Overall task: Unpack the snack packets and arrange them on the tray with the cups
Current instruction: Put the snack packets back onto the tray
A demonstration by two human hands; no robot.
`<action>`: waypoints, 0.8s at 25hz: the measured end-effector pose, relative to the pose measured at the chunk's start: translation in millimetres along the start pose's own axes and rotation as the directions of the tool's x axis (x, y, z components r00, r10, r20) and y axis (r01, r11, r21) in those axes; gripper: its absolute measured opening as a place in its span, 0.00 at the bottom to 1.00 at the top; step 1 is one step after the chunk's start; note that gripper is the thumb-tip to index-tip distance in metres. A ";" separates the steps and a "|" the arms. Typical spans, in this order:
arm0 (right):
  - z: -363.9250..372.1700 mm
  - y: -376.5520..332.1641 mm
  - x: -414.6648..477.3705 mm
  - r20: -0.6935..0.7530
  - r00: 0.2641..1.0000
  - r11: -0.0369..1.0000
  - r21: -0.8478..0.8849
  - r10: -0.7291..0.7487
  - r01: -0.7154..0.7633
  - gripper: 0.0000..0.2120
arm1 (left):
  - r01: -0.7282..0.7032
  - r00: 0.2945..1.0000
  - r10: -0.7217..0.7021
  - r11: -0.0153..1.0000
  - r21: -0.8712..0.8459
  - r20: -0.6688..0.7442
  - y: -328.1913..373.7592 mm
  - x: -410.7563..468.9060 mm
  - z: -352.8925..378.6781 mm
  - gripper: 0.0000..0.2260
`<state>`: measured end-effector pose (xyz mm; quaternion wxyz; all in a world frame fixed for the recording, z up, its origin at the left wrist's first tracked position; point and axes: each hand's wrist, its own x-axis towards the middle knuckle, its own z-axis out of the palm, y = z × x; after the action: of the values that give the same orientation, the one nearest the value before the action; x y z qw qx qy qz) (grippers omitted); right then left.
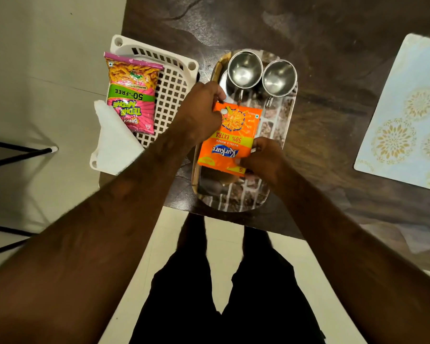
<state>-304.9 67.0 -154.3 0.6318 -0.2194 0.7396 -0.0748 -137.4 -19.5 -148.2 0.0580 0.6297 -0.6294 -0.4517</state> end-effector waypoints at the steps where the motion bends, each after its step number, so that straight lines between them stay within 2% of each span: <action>1: -1.5 -1.5 1.4 -0.017 1.000 1.000 -0.016 -0.013 0.013 0.14 | -0.043 0.999 0.044 0.997 0.057 -0.017 0.6 -3.5 0.4 0.16; 5: -6.1 -2.9 8.8 -0.095 0.991 0.994 -0.075 -0.089 0.082 0.19 | -0.187 0.973 0.215 0.947 0.260 -0.084 3.3 -24.3 4.3 0.17; 9: -4.0 -8.2 10.9 -0.111 0.980 0.977 -0.157 -0.164 0.146 0.22 | -0.237 0.969 0.239 0.805 0.544 0.068 -1.4 -40.8 17.8 0.24; 14: 1.1 -6.2 4.8 -0.150 0.960 0.909 -0.384 -0.236 0.163 0.20 | -0.238 0.968 0.237 0.761 0.603 0.082 -9.5 -44.0 24.7 0.27; 20: -2.8 -3.2 0.4 -0.138 0.959 0.901 -0.397 -0.246 0.174 0.20 | -0.232 0.971 0.220 0.744 0.627 0.097 -7.3 -50.8 26.6 0.29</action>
<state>-306.9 63.5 -152.9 0.4937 -0.4087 0.7674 -0.0175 -138.9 38.1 -143.3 -0.1084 0.5276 -0.8164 -0.2082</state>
